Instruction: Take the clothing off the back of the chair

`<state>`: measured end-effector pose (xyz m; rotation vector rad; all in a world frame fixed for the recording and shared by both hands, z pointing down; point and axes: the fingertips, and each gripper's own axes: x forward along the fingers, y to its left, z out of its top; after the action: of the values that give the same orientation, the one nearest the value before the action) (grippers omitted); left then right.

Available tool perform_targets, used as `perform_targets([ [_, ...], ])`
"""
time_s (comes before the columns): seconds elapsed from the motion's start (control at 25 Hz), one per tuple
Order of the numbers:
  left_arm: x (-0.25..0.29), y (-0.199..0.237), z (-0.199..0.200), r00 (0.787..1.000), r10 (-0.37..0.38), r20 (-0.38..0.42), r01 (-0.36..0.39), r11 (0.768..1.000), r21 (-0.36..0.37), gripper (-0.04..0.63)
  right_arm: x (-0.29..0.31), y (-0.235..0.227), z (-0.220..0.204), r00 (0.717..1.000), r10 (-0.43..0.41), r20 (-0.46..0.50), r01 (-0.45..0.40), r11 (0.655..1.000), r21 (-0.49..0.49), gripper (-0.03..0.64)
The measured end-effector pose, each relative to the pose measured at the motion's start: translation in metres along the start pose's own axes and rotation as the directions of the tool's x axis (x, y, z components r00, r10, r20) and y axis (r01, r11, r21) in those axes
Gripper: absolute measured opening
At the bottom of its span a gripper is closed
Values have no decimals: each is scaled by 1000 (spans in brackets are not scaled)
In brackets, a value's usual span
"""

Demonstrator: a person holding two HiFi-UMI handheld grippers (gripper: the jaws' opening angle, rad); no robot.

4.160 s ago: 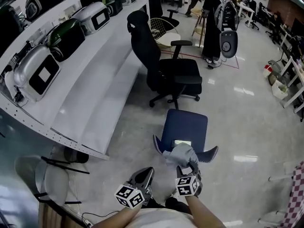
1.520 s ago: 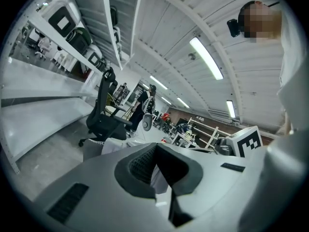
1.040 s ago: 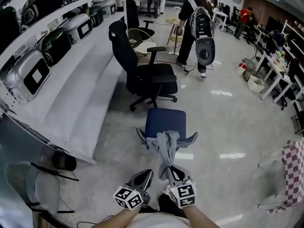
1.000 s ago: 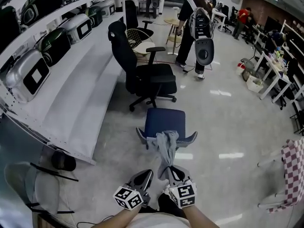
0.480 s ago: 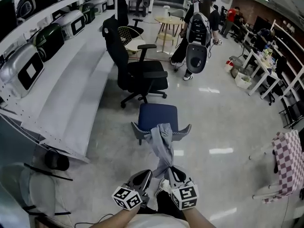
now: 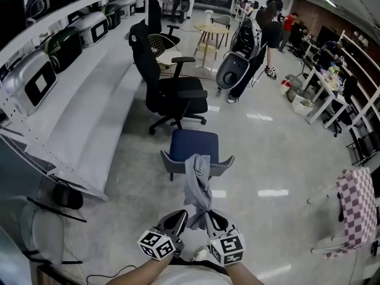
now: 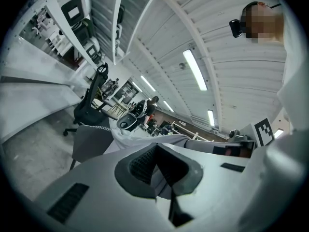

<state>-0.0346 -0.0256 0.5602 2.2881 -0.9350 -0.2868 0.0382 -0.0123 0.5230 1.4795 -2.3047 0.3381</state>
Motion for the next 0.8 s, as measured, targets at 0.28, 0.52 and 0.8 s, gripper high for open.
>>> perform_targets([
  [0.28,5,-23,-1,998,48,32,-50,998,41,8,-25,-8,-3,997,67,31,-68,998,8,25],
  [0.52,1,-48,-19,996,81,32,-83,994,68,8,-44,-12,-8,991,121,60,-122,993,4,25],
  [0.8,-11,-58,-30,987,149,55,-154,985,80,8,-53,-11,-20,980,191,61,-191,982,-9,25],
])
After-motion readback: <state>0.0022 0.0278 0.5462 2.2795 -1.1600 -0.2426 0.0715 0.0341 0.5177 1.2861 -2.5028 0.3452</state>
